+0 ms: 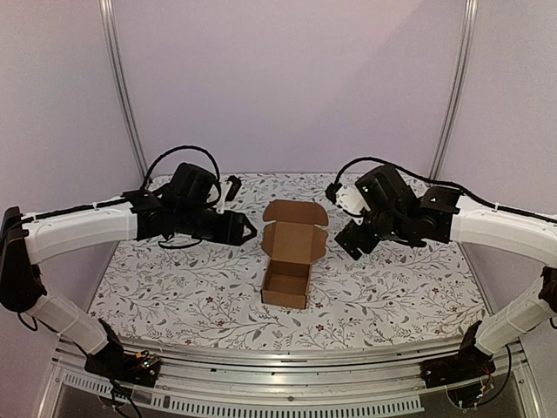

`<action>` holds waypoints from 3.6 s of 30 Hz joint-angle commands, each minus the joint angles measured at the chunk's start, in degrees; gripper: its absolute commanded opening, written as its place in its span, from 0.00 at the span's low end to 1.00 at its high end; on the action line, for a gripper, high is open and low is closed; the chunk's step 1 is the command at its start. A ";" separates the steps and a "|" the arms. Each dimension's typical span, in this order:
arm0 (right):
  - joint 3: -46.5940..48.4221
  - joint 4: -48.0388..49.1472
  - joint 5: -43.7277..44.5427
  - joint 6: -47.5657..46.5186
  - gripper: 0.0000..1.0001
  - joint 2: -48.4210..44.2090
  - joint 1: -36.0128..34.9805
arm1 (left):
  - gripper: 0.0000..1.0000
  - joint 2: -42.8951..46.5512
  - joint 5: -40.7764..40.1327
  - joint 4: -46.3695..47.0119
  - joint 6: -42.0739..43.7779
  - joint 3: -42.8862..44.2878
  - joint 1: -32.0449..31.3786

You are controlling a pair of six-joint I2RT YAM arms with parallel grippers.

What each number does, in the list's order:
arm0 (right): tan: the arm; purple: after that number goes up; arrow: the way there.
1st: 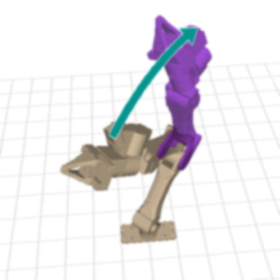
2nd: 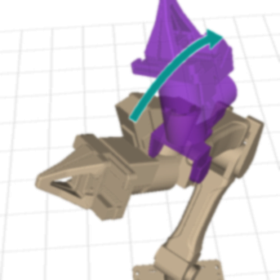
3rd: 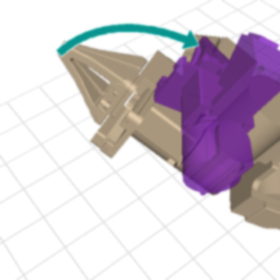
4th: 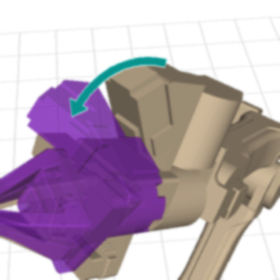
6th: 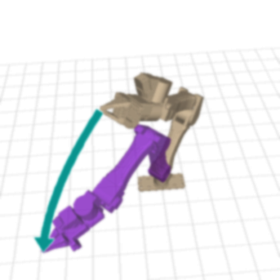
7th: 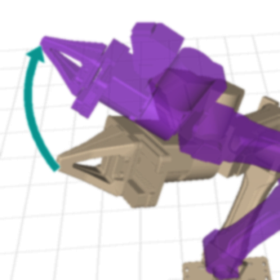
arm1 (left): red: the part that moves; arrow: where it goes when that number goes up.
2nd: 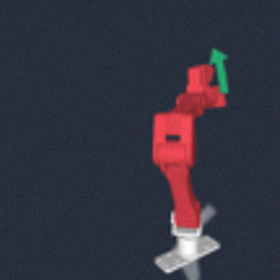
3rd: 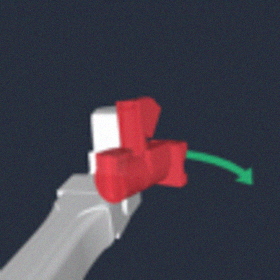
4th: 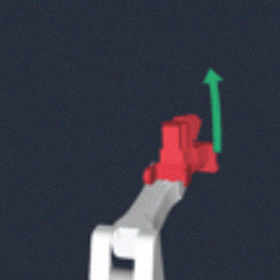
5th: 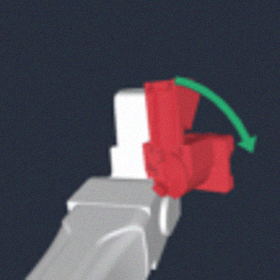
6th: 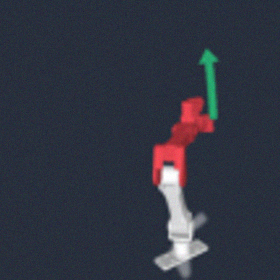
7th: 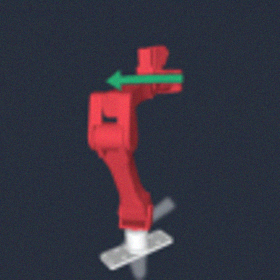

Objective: Fold the paper box

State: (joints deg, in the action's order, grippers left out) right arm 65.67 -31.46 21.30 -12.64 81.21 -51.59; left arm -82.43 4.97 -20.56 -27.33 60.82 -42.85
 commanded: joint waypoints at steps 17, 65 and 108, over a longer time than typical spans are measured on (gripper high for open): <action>8.05 2.41 -24.67 31.68 0.89 10.61 10.41 | 0.60 -14.33 4.65 12.55 1.73 3.86 6.08; 4.63 15.97 -46.57 34.68 0.00 18.25 14.43 | 0.71 -15.05 30.83 31.12 1.04 -5.05 13.76; 1.83 16.66 -33.09 37.55 0.00 14.75 11.18 | 0.00 -14.38 24.30 12.94 0.01 3.99 7.18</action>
State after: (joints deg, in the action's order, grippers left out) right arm 68.77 -15.25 -17.58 23.14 98.35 -39.05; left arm -98.15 32.21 -4.23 -27.18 62.54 -33.95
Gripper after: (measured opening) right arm 0.005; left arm 0.018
